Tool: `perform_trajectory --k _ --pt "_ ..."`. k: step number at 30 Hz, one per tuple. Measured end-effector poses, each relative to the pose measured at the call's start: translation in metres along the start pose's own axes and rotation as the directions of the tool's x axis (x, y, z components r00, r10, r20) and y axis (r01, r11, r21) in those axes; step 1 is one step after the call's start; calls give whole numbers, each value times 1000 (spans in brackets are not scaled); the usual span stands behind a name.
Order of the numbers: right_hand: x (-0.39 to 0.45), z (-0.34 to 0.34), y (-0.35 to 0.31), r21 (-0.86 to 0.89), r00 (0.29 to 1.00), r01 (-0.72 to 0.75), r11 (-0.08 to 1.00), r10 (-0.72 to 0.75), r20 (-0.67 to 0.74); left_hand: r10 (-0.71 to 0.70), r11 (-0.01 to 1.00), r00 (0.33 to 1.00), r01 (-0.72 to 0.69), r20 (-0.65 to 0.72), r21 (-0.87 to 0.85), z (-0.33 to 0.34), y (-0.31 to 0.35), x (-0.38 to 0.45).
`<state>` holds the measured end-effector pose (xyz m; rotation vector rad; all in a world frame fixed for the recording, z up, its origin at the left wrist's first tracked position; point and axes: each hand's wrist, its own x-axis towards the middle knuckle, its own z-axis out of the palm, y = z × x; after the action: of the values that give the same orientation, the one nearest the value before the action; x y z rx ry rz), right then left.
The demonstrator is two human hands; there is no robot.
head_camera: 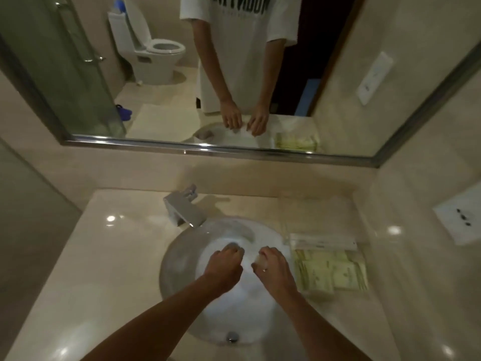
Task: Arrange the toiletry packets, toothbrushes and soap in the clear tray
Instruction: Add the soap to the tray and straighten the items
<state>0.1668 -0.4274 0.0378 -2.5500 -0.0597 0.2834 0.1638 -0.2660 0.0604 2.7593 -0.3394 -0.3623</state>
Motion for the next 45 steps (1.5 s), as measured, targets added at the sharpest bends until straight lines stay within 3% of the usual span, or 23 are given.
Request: perform_trajectory --k 9,15,19,37,45 --pt "-19 -82 125 75 981 -164 984 170 -92 102 988 991 -112 91 107 21 110 45" --pt "-4 -122 181 36 947 -265 963 267 -178 109 988 991 -117 80 102 36 142 68" --pt "12 -135 208 17 932 -329 944 328 -153 95 990 992 -103 83 95 43 150 82" --pt "45 -145 227 -288 946 -324 901 303 -117 70 988 987 -88 142 124 55 154 114" --pt "42 -144 230 -348 962 -272 897 247 -114 73 989 986 -91 151 115 59 152 118"
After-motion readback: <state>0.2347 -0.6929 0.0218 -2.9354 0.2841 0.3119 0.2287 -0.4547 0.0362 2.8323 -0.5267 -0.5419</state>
